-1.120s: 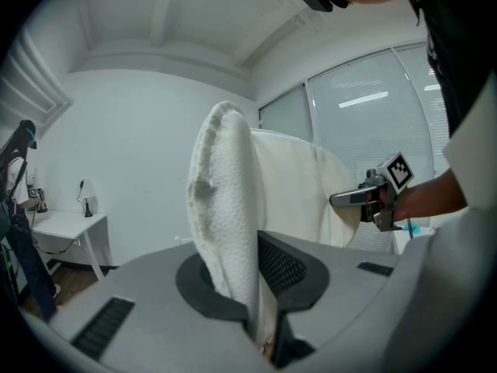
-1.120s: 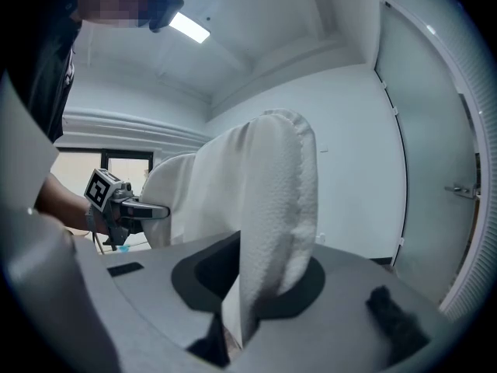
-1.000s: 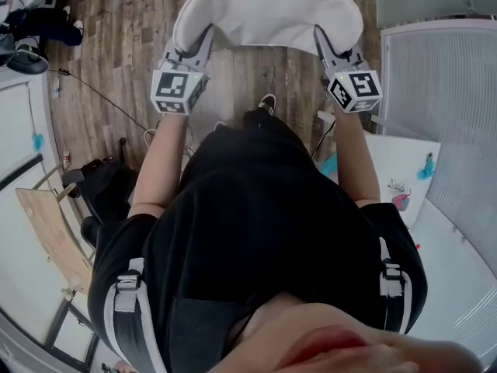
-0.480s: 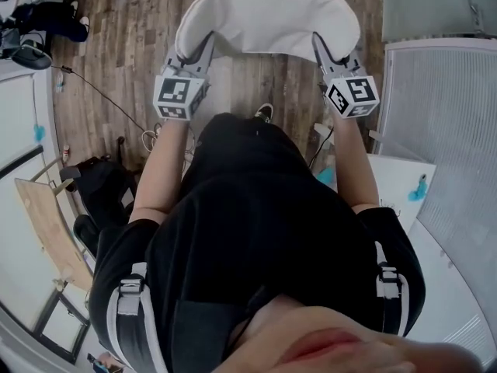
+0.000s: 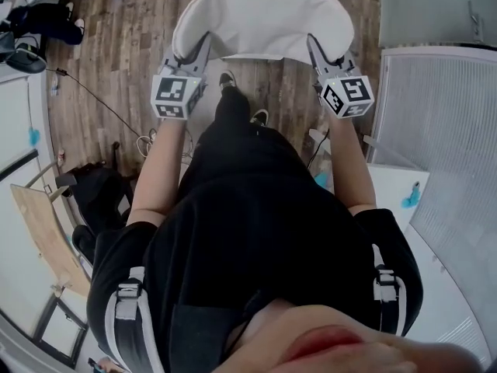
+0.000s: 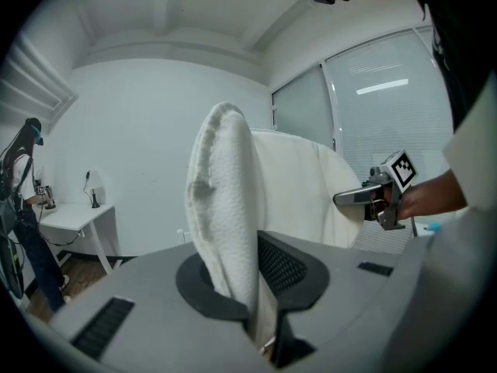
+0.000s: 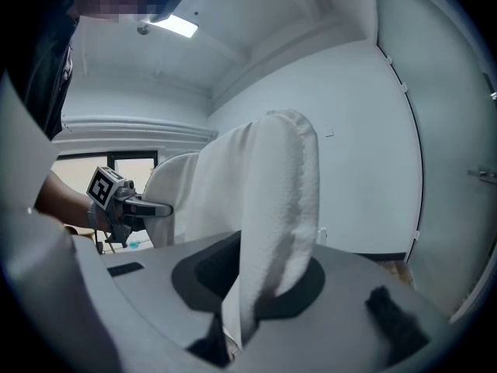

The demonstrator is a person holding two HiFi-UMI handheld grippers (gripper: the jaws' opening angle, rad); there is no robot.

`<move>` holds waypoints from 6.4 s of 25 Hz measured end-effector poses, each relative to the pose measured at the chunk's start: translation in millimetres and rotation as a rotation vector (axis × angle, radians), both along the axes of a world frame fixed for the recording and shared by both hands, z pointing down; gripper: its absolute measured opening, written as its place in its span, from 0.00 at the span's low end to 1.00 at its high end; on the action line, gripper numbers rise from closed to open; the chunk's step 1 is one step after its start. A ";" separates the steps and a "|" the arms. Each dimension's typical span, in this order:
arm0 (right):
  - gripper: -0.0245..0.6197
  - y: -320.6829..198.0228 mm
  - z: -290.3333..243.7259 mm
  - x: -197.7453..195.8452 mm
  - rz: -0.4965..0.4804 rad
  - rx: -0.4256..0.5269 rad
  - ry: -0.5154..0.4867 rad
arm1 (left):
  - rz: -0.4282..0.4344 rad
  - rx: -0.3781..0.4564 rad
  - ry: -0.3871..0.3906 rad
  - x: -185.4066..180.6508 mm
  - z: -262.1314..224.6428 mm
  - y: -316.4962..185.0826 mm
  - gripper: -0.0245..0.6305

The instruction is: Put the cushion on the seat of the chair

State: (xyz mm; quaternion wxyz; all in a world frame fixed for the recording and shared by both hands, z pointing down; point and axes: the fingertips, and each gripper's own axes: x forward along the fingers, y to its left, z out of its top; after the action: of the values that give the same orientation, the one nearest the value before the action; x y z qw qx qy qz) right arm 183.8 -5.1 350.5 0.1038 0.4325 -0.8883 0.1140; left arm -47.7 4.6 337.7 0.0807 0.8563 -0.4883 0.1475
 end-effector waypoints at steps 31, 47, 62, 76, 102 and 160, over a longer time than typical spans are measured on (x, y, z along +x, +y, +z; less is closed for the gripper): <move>0.13 -165.5 234.4 -68.9 0.062 -0.424 0.043 | 0.099 -0.412 -0.002 -69.2 240.9 -185.9 0.12; 0.13 -187.2 461.9 -49.4 0.017 -0.730 0.009 | 0.030 -0.688 -0.018 -52.0 458.1 -203.9 0.13; 0.16 -220.6 580.3 -40.7 0.029 -0.838 0.104 | 0.014 -0.855 -0.010 -47.1 573.2 -236.2 0.13; 0.27 -236.5 612.5 -28.3 0.045 -0.876 0.169 | 0.018 -0.944 -0.014 -45.7 610.3 -253.0 0.15; 0.49 -254.5 637.6 -5.2 0.128 -0.846 0.363 | -0.107 -0.888 -0.242 -76.8 643.0 -269.4 0.52; 0.06 -208.5 103.9 -110.2 -0.070 -0.336 0.019 | 0.064 -0.330 0.128 10.9 98.4 -220.5 0.05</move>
State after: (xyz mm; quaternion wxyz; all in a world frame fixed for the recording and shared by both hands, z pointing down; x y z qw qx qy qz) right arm 73.6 -213.6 454.4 0.1869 0.3788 -0.8704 0.2530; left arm -36.8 -215.9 436.1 0.2463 0.8543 -0.4237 0.1731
